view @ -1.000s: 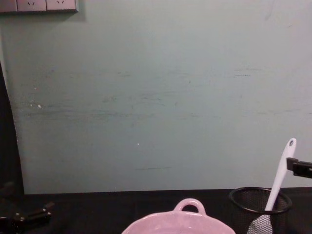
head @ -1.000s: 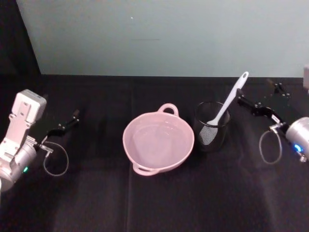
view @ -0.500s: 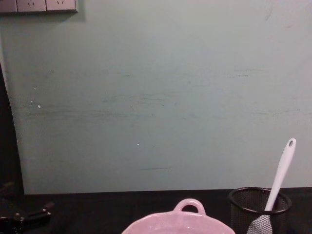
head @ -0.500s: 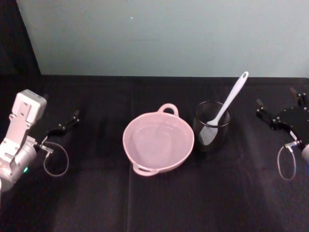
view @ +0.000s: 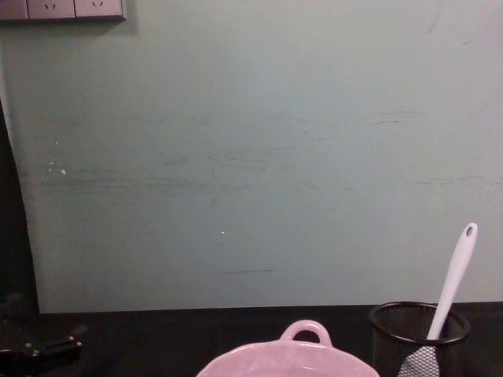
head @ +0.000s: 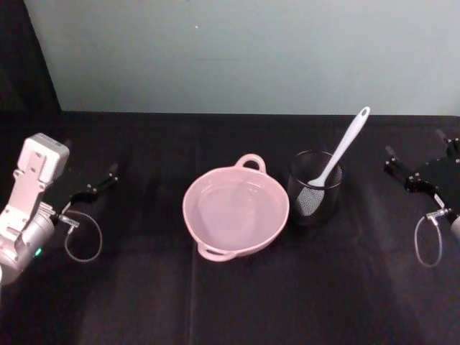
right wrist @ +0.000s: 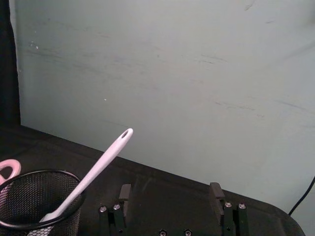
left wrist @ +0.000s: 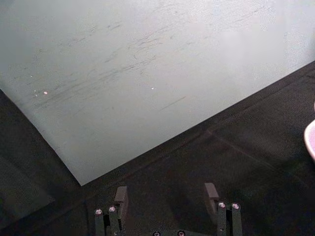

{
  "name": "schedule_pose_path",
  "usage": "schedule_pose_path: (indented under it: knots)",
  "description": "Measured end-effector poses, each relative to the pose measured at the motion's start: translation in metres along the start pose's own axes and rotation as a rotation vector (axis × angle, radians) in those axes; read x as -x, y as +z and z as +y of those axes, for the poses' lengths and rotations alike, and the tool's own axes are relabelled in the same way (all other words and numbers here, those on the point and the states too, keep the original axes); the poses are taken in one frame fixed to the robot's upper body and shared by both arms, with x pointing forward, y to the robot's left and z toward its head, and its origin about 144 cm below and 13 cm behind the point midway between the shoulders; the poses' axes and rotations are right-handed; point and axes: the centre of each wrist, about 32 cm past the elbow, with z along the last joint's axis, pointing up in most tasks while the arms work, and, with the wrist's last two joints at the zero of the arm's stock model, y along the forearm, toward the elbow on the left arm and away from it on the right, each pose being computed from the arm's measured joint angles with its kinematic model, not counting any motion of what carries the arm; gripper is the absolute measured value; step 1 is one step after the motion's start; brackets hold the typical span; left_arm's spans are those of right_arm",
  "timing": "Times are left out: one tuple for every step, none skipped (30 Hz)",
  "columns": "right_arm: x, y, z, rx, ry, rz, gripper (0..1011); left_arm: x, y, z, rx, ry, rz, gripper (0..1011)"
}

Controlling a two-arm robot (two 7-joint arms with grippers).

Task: Use the one hand to pick up the spoon and stir the clear water in the bowl.

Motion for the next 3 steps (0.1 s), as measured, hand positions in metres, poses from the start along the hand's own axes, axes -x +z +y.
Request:
schedule_pose_path:
  knots:
    - [0.0, 0.0, 0.0, 0.0, 0.0, 0.0, 1002, 0.0, 0.0, 0.0, 0.0, 0.0, 0.0, 1011]
    - [0.0, 0.0001, 0.0, 0.0, 0.0, -0.001, 1003, 0.0, 0.0, 0.0, 0.0, 0.0, 0.0, 1011]
    - [0.0, 0.0001, 0.0, 0.0, 0.001, -0.001, 1002, 0.0, 0.0, 0.0, 0.0, 0.0, 0.0, 1011]
